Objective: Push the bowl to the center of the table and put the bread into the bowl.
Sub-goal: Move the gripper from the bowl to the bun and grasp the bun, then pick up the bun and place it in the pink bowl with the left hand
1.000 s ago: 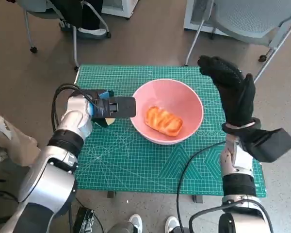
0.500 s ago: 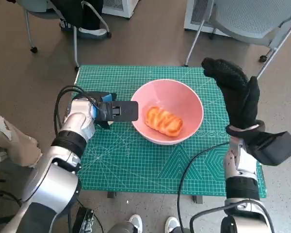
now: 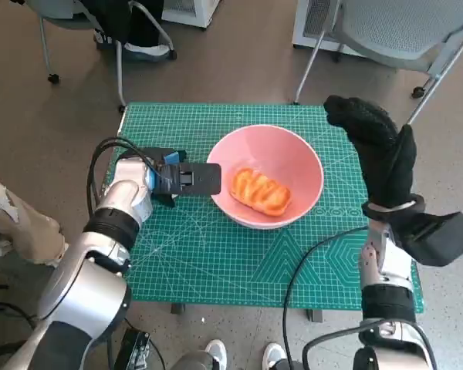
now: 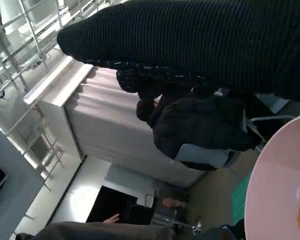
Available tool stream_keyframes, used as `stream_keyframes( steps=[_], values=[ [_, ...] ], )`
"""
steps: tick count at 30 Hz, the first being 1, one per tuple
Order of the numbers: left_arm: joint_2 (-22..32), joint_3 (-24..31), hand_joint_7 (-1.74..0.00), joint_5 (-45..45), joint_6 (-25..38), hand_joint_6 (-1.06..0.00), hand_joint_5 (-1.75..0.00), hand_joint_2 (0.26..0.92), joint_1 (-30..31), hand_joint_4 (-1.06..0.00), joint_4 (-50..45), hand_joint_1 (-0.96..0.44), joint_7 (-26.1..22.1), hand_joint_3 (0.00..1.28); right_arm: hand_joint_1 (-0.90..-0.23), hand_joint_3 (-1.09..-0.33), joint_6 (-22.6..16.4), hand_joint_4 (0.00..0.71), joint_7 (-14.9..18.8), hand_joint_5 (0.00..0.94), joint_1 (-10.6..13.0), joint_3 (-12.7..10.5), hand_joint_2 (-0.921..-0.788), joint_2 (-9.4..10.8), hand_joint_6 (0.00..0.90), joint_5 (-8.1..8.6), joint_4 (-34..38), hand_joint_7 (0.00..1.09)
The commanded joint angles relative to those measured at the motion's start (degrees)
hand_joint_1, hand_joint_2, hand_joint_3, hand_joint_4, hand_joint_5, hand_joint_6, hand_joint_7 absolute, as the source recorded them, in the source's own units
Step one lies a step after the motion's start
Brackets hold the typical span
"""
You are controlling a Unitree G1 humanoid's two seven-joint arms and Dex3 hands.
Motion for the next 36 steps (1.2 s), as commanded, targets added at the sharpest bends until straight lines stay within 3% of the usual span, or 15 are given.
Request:
stream_keyframes(
  steps=[1, 7, 9, 11, 12, 13, 16, 17, 19, 21, 24, 25, 28, 34, 36],
  values=[
    [-0.34, -0.52, 0.00, -0.30, -0.63, -0.15, 0.00, 0.687, 0.03, 0.00, 0.79, -0.34, 0.02, 0.00, -0.677, -0.805, 1.38, 0.180, -0.41, 0.001, 2.06, -0.09, -0.921, -0.33, 0.001, 0.40, -0.62, 0.52],
    [-0.13, -0.77, -0.01, -0.42, -0.84, -0.15, -0.01, 0.693, -0.05, -0.03, 1.11, -0.32, -0.08, 0.01, -0.677, -0.805, 1.45, 0.180, -0.61, 0.000, 2.01, -0.04, -0.921, -0.35, 0.002, 0.06, -0.65, 0.52],
    [-0.09, -0.34, -0.01, -0.84, -0.47, -0.16, -0.04, 0.700, -0.05, -0.11, 1.11, -0.27, 0.22, 0.01, -0.677, -0.806, 1.45, 0.179, -0.64, 0.000, 1.96, -0.01, -0.921, -0.34, 0.002, 0.01, -0.57, 0.52],
    [-0.23, 0.46, -0.01, -1.53, 0.47, -0.19, -0.40, 0.713, 0.14, -0.18, 1.03, -0.19, 1.34, 0.01, -0.677, -0.807, 1.38, 0.179, -0.65, 0.000, 1.92, 0.01, -0.921, -0.34, 0.002, -0.04, -0.45, 0.52],
    [-0.34, 0.85, -0.01, -1.87, 1.00, -0.21, -0.89, 0.714, 0.27, -0.21, 0.98, -0.10, 1.99, 0.03, -0.676, -0.807, 1.34, 0.179, -0.65, 0.000, 1.91, 0.02, -0.921, -0.34, 0.002, -0.06, -0.40, 0.52],
    [-0.58, 1.30, -0.01, -2.30, 1.78, -0.22, -1.20, 0.715, 0.53, -0.23, 0.94, -0.05, 3.25, 0.04, -0.676, -0.807, 1.30, 0.179, -0.68, 0.000, 1.85, 0.04, -0.921, -0.35, 0.002, -0.11, -0.32, 0.52],
    [-1.18, 1.36, -0.02, -2.46, 3.61, -0.28, -1.57, 0.735, 1.51, -0.38, 0.82, 0.08, 7.53, 0.07, -0.674, -0.809, 1.26, 0.179, -0.80, 0.000, 1.75, 0.14, -0.921, -0.38, 0.002, -0.30, -0.31, 0.52],
    [-1.32, 1.11, -0.03, -2.18, 4.02, -0.29, -1.54, 0.687, 1.83, -0.44, 0.77, 0.15, 8.93, 0.23, -0.674, -0.810, 1.28, 0.179, -0.84, 0.000, 1.72, 0.17, -0.921, -0.39, 0.002, -0.35, -0.35, 0.52],
    [-1.41, 0.36, -0.03, -1.40, 4.33, -0.33, -1.51, 0.519, 2.40, -0.59, 0.67, 0.32, 11.32, 0.69, -0.672, -0.812, 1.32, 0.179, -0.91, 0.000, 1.68, 0.22, -0.921, -0.41, 0.002, -0.42, -0.42, 0.52],
    [-1.21, -1.04, -0.04, -0.01, 4.15, -0.37, -1.54, 0.511, 3.22, -0.59, 0.55, 0.37, 14.36, 0.81, -0.672, -0.813, 1.48, 0.179, -0.88, 0.000, 1.63, 0.20, -0.921, -0.47, 0.001, -0.33, -0.48, 0.52],
    [-0.77, -2.43, -0.06, 0.98, 3.41, -0.41, -1.56, 0.531, 3.82, -0.57, 0.61, 0.39, 16.26, 0.86, -0.671, -0.813, 1.73, 0.179, -0.79, 0.000, 1.61, 0.17, -0.921, -0.59, 0.001, -0.14, -0.73, 0.52],
    [-0.61, -2.77, -0.07, 1.08, 3.13, -0.44, -1.62, 0.605, 3.91, -0.48, 0.66, 0.38, 16.53, 0.82, -0.671, -0.814, 1.81, 0.178, -0.77, 0.000, 1.57, 0.16, -0.921, -0.63, 0.001, -0.10, -0.77, 0.52],
    [-0.40, -2.81, -0.09, 0.78, 2.71, -0.49, -1.67, 0.662, 3.91, -0.41, 0.80, 0.38, 16.39, 0.80, -0.671, -0.815, 1.96, 0.178, -0.69, 0.000, 1.56, 0.12, -0.921, -0.72, 0.000, 0.05, -0.98, 0.52],
    [-0.07, -2.53, -0.16, 0.13, 2.24, -0.61, -1.58, 0.613, 3.53, -0.51, 0.92, 0.39, 15.13, 0.81, -0.673, -0.815, 2.11, 0.178, -0.73, 0.000, 1.33, 0.15, -0.921, -0.53, 0.000, 0.10, -0.78, 0.52],
    [0.09, -2.46, -0.23, 0.03, 1.98, -0.64, -1.51, 0.623, 3.56, -0.56, 0.90, 0.39, 15.08, 0.74, -0.675, -0.815, 2.12, 0.177, -0.76, 0.000, 1.29, 0.23, -0.921, -0.38, -0.001, 0.07, -0.74, 0.52]
  ],
)
